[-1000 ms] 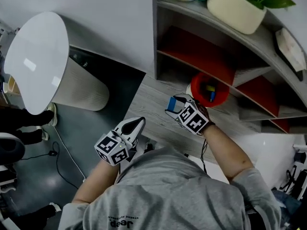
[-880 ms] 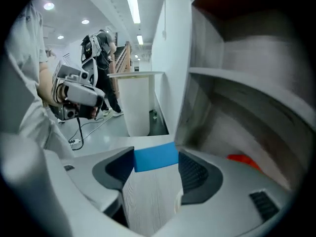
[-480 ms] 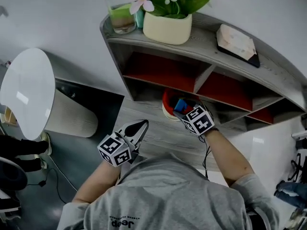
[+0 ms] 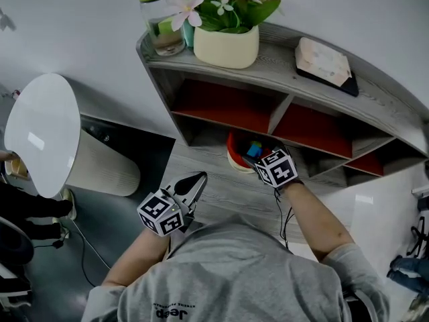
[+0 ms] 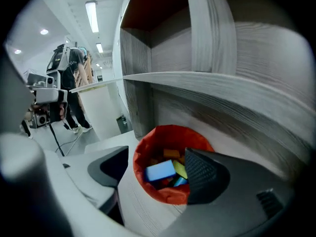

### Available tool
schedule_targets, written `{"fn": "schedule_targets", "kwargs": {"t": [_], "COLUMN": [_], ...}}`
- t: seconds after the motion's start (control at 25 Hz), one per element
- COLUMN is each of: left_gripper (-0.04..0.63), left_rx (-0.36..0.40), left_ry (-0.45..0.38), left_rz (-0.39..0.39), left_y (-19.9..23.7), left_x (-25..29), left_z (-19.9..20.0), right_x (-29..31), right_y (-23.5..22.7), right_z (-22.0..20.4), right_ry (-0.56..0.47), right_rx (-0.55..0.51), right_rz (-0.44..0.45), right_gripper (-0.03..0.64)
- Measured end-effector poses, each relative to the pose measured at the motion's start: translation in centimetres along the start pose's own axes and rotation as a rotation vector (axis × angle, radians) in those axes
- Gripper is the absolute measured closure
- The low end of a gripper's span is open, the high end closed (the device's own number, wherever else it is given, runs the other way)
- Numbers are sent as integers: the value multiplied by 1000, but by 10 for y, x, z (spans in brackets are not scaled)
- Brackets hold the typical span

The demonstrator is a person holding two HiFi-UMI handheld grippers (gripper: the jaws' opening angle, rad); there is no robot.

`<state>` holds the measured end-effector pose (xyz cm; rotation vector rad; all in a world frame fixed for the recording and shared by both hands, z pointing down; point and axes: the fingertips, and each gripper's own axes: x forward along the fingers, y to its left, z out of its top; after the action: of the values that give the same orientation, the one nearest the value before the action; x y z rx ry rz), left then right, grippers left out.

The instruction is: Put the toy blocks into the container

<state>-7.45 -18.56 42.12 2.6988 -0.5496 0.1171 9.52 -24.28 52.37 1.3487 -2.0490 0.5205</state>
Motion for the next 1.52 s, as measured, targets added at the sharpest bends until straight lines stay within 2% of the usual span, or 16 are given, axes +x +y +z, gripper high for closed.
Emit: {"fn": "schedule_targets", "kwargs": {"t": [0.48, 0.64, 0.92, 1.2, 1.28, 1.4, 1.52], "left_gripper": [566, 566, 566, 566, 566, 566, 565], "left_rx": [-24, -17, 31, 83, 98, 107, 110], "left_ry": [-25, -38, -76, -92, -94, -88, -83], "left_rz": [-5, -30, -104, -188, -209, -229, -239], "left_y": [0, -8, -38, -80, -89, -97, -102], "left_x": [-5, 4, 22, 44, 49, 54, 55], "left_z": [-5, 0, 26, 48, 53, 53, 51], "right_x": [-54, -88, -174, -250, -258, -262, -267], "right_y": [8, 4, -11, -33, -33, -31, -35], "right_z": [-22, -30, -31, -48, -51, -56, -58], "right_ry": [-18, -77, -298, -453, -484, -519, -557], "right_rx": [-1, 44, 156, 282, 301, 340, 409], "right_rz": [-4, 1, -17, -69, -73, -68, -38], "right_gripper": [238, 242, 365, 443, 497, 622, 618]}}
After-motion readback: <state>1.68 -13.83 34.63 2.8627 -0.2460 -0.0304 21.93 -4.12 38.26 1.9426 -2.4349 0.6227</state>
